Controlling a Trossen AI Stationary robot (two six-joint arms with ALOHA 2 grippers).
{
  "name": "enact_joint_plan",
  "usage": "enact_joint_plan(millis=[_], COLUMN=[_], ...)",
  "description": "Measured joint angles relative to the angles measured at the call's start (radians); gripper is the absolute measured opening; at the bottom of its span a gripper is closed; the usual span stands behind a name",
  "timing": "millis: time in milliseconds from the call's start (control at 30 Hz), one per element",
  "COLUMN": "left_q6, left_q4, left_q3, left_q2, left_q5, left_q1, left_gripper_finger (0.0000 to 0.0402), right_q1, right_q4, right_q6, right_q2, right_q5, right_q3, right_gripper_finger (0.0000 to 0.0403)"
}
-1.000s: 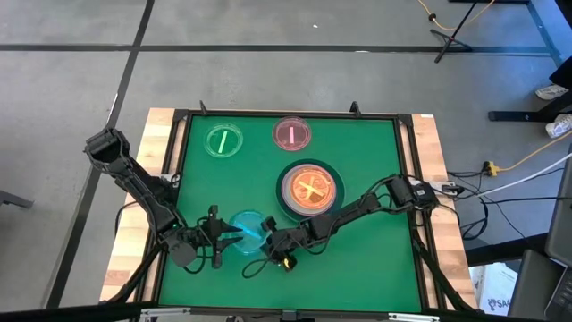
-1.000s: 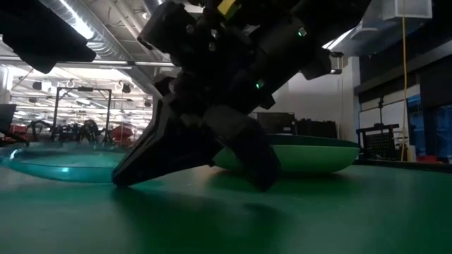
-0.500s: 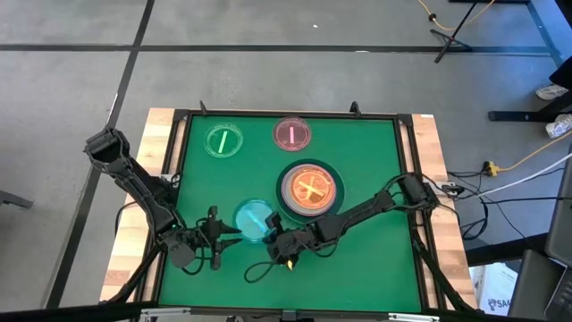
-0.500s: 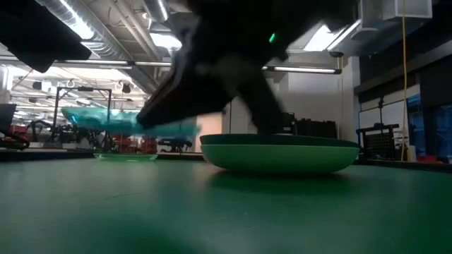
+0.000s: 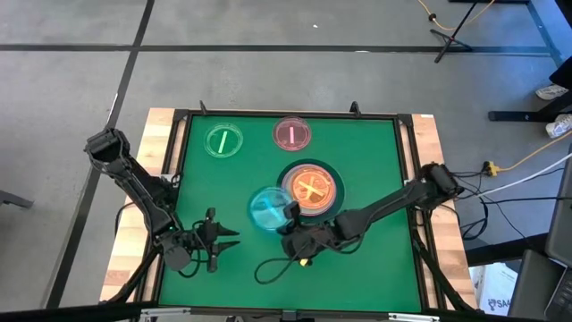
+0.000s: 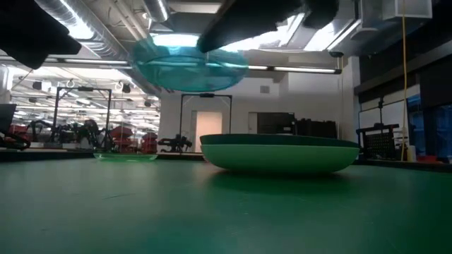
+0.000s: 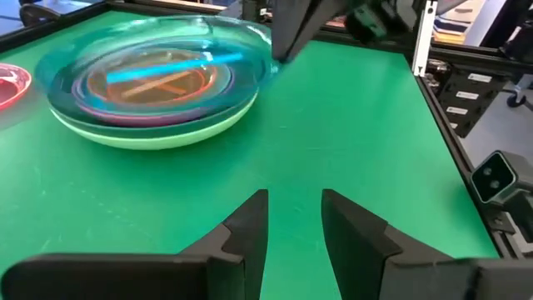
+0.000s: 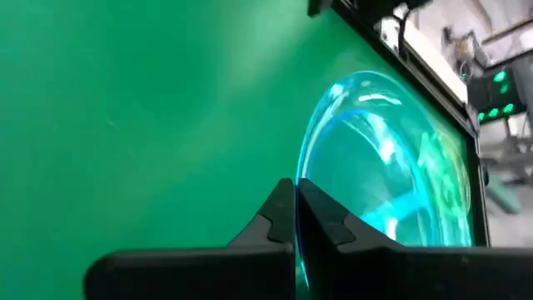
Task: Stack plastic plates
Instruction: Stack the blue plate on top of the orange plate
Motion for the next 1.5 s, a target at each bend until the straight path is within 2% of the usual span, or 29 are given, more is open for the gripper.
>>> enact_joint_plan(millis=[200, 367, 567, 733, 867, 967, 1333, 1500], left_q6=[0.000, 0.001, 0.012, 0.010, 0.002, 0.001, -0.002, -0.002], left_q4=[0.000, -0.001, 0.000, 0.000, 0.000, 0.000, 0.000, 0.000], left_q3=[0.000, 0.000, 0.000, 0.000, 0.000, 0.000, 0.000, 0.000], left_q2=[0.000, 0.000, 0.000, 0.000, 0.000, 0.000, 0.000, 0.000], left_q5=[-0.001, -0.001, -0.001, -0.022, -0.022, -0.023, -0.044, -0.030], left_q1=[0.000, -0.005, -0.005, -0.005, -0.005, -0.005, -0.005, -0.005], left_gripper_finger=[0.0107, 0.0107, 0.0107, 0.0107, 0.0107, 0.0107, 0.0107, 0.0107], right_q1=[-0.009, -0.009, -0.043, -0.088, -0.114, -0.133, -0.145, -0.144], right_q4=[-0.204, -0.243, -0.129, 0.043, 0.142, 0.184, 0.193, 0.192], right_q6=[0.118, 0.202, 0.306, 0.339, 0.332, 0.339, 0.391, 0.425], right_q2=[-0.049, -0.090, -0.187, -0.246, -0.244, -0.239, -0.237, -0.237], right_q5=[0.045, 0.113, 0.127, 0.092, 0.030, -0.009, 0.007, 0.007], right_q3=[-0.002, -0.103, -0.297, -0.442, -0.510, -0.537, -0.556, -0.556], right_gripper_finger=[0.0000, 0.0000, 0.0000, 0.0000, 0.0000, 0.0000, 0.0002, 0.0040])
